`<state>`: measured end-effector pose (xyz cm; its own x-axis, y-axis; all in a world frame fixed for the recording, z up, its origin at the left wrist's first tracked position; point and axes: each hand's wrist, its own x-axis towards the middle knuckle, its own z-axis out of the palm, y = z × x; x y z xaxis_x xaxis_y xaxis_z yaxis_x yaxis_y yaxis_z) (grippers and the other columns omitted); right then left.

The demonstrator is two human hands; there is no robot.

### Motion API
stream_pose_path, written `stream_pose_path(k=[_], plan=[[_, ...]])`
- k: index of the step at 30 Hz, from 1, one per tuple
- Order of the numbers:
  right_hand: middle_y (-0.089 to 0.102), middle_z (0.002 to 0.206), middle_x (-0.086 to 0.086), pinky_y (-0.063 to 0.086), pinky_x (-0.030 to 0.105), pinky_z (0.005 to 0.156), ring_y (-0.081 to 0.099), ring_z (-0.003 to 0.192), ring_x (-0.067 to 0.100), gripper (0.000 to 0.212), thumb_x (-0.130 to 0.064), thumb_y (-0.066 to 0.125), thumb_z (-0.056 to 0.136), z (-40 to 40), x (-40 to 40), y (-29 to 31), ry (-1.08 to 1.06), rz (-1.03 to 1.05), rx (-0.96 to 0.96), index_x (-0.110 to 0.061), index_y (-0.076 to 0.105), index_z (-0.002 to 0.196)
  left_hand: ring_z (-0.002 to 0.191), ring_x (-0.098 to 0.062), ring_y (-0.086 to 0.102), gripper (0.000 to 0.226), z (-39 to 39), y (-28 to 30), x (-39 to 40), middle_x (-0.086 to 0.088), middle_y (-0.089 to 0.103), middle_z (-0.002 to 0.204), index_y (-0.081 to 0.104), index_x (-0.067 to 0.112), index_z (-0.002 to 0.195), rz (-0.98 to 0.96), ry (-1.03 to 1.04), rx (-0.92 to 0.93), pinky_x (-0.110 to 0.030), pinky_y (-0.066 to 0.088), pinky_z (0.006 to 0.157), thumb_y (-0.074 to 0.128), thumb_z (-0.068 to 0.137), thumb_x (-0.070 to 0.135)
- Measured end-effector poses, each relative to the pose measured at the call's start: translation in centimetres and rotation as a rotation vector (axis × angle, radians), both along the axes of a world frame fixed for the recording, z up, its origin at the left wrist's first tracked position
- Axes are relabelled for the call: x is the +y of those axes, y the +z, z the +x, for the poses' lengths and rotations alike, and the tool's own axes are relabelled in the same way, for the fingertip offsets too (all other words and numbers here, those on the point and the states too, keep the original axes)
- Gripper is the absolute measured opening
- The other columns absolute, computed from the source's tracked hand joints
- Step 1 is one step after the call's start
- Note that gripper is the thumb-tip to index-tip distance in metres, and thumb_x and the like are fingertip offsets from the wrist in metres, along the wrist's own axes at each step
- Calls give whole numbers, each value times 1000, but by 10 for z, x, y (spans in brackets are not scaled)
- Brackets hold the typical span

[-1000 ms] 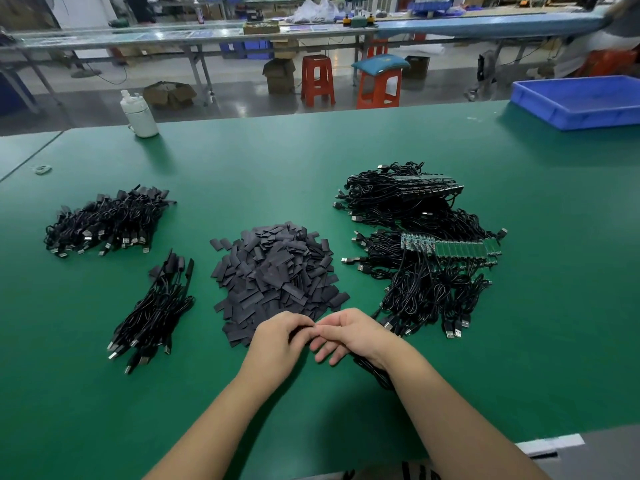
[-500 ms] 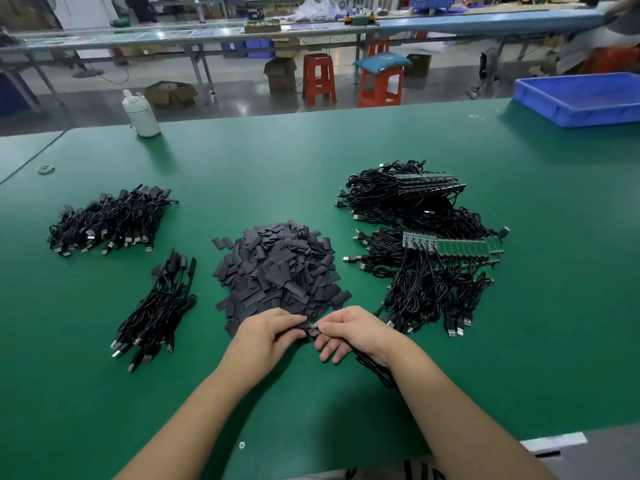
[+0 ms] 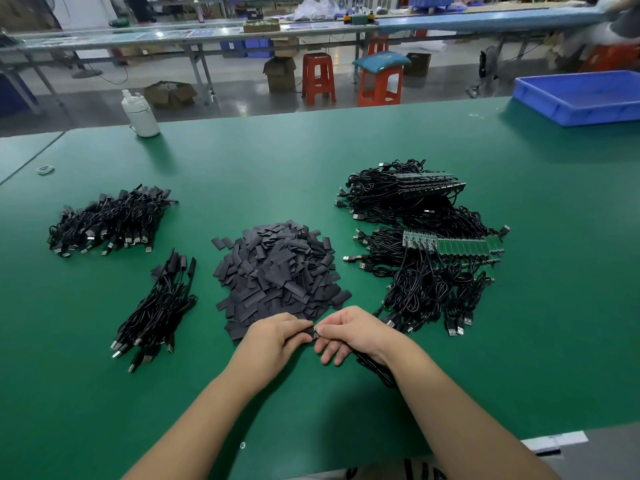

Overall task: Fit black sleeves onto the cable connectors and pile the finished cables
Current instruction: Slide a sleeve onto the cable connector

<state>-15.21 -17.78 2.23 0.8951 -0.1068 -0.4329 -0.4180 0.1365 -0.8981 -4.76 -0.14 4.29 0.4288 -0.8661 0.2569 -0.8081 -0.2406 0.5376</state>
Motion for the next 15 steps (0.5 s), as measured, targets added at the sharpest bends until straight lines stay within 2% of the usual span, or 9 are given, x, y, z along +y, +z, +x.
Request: stream_pose_path(k=[7,15], plan=[[74,88,14,56,24,53,71,65,19,16,-12,57,101,-2,-1,3,-28,41,-18,-1,64,109,86,-6,64,18,-8,0,-4,7,70,95,76,18,107,-20,59,49,-8,42,81,71,89,20],[73,89,14,56,24,54,71,66,18,15,-10,54,102,-4,0,6,-43,39,-30,0,62,110,92,-10,64,22,-14,-2,-8,4,70,100,75,14,110,-35,101,41,-14,44,85,70,90,20]])
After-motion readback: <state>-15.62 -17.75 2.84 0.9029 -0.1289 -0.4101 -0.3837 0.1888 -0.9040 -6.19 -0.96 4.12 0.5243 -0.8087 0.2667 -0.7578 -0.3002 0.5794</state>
